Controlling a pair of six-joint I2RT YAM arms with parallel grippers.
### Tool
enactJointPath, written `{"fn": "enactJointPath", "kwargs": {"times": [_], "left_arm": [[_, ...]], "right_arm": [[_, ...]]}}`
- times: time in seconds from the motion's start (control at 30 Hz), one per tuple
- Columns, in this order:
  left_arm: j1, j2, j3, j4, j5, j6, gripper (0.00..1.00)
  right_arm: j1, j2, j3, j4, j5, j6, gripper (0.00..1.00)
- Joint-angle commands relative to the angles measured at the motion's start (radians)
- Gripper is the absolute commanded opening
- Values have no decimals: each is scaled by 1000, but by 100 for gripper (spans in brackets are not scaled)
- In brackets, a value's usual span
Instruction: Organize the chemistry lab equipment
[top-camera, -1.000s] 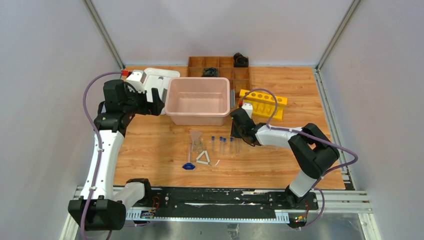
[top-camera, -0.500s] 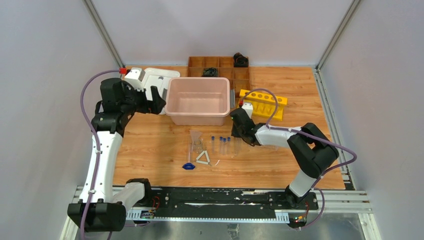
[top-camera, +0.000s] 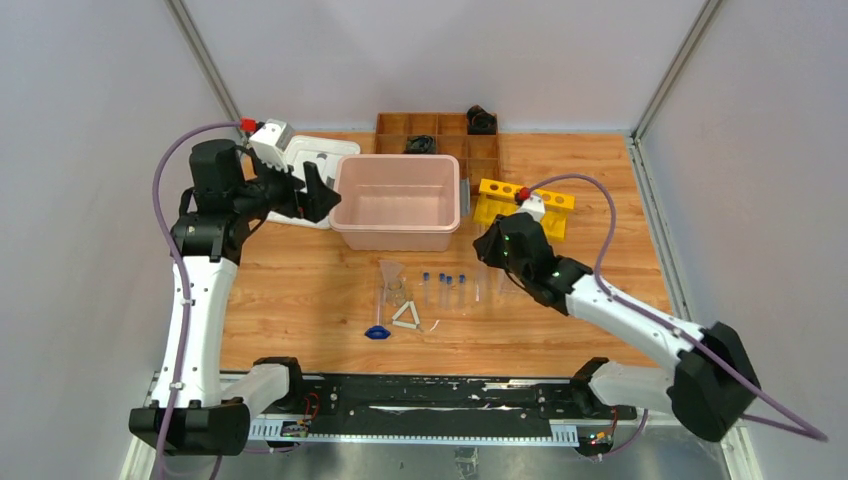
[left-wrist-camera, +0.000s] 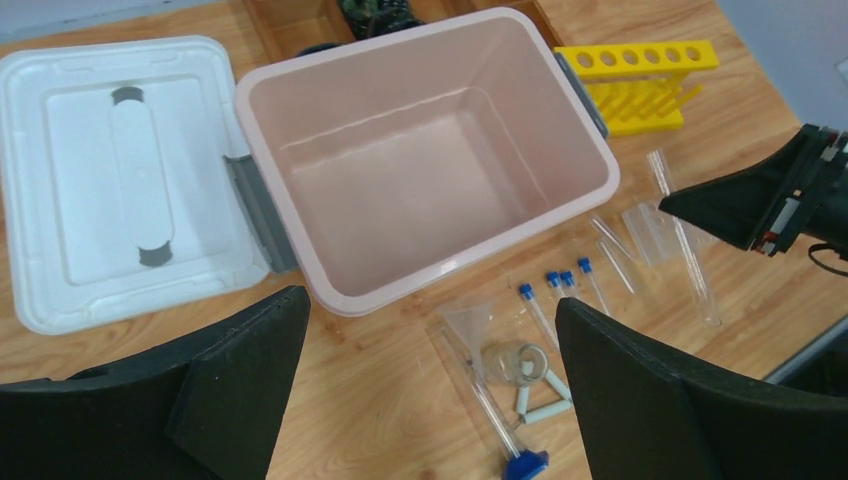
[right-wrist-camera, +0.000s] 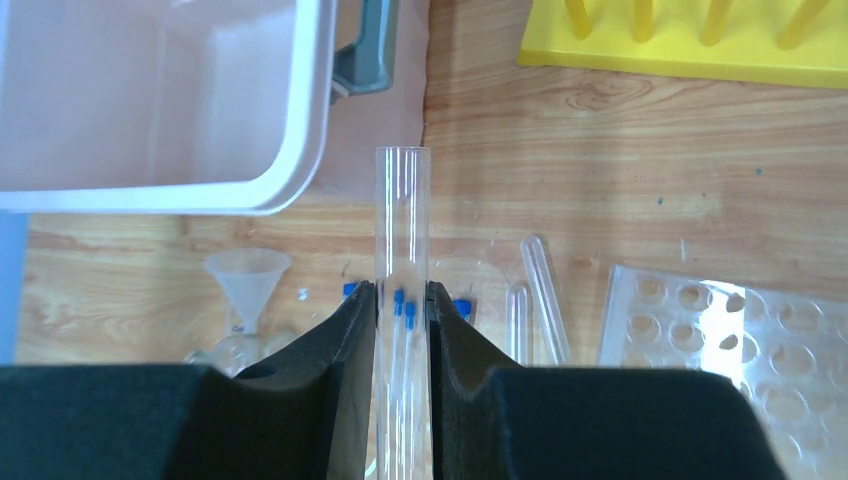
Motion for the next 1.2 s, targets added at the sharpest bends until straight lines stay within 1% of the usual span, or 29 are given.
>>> {"fn": "enactJointPath", "kwargs": {"times": [0.0,0.1,0.17,0.27,0.33,0.43,0.53,0.67,0.73,0.83,1.17], "left_arm": [[-29,-3,26,-26,97,28,100],[-91,6,30,-25,97,40,100],[-114,19,35,-25,105,39,100],[-121,39,42,-25,146,0,100],[-122,46,44,-26,175,-26,100],[-122,45,36,-25,218,-47,100],[-125,41,2,-26,225,-49,100],[-125,36,-28,-26,261,-67,100],[-125,32,-37,-26,286,-79,100],[-127,28,-50,-27,285,-97,100],[-139,26,-77,18,370,-159,99]], "right_arm": [[14,-165,-32,-114,36,47,0],[22,-234,8,-85,35,35,0],[32,-204,103,-95,25,18,0],[65,-89,277,-119,14,-20,0],[92,-23,371,-104,14,-32,0],[138,64,471,-53,16,-50,0],[192,148,556,21,22,-52,0],[259,266,676,29,53,-60,0],[278,302,706,44,64,-60,0],[293,326,722,75,72,-55,0],[313,357,741,115,87,-51,0]]}}
